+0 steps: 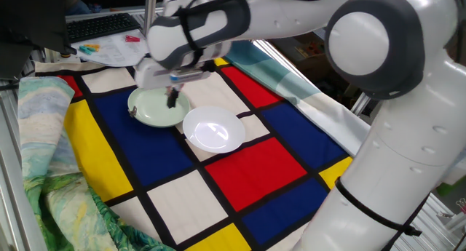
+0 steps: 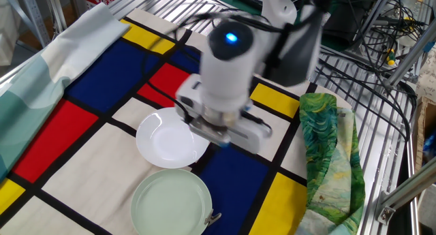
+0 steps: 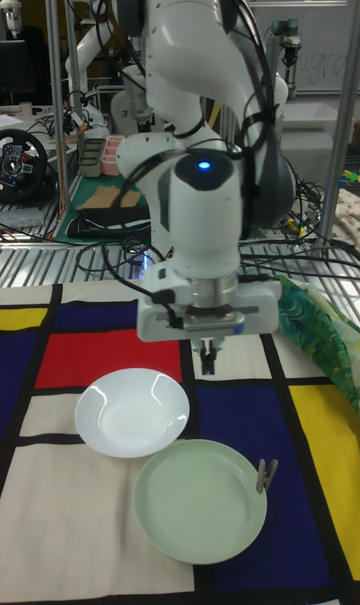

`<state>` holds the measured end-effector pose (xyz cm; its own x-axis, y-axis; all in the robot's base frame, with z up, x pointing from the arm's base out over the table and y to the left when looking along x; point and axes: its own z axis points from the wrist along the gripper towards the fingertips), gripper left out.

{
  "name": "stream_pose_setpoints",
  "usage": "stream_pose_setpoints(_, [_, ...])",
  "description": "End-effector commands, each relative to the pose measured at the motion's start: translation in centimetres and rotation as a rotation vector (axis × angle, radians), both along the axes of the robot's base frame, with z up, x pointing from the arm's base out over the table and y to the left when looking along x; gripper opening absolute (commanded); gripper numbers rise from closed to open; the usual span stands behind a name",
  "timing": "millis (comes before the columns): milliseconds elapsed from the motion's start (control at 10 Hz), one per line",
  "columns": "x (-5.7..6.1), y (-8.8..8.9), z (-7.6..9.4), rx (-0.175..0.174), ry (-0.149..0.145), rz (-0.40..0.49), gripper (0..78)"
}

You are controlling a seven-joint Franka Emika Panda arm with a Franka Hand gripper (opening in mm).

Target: Use a clamp

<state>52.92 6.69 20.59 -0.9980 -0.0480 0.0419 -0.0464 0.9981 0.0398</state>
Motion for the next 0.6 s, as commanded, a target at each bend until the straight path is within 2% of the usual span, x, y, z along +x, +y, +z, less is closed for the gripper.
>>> stream_pose_setpoints(100, [-1.12,-7.85,0.94,0.055,-0.007,0.095,1.1])
stream_pose_setpoints(600, [-1.11,-7.84,0.94,0.051,-0.003,0.106,1.1])
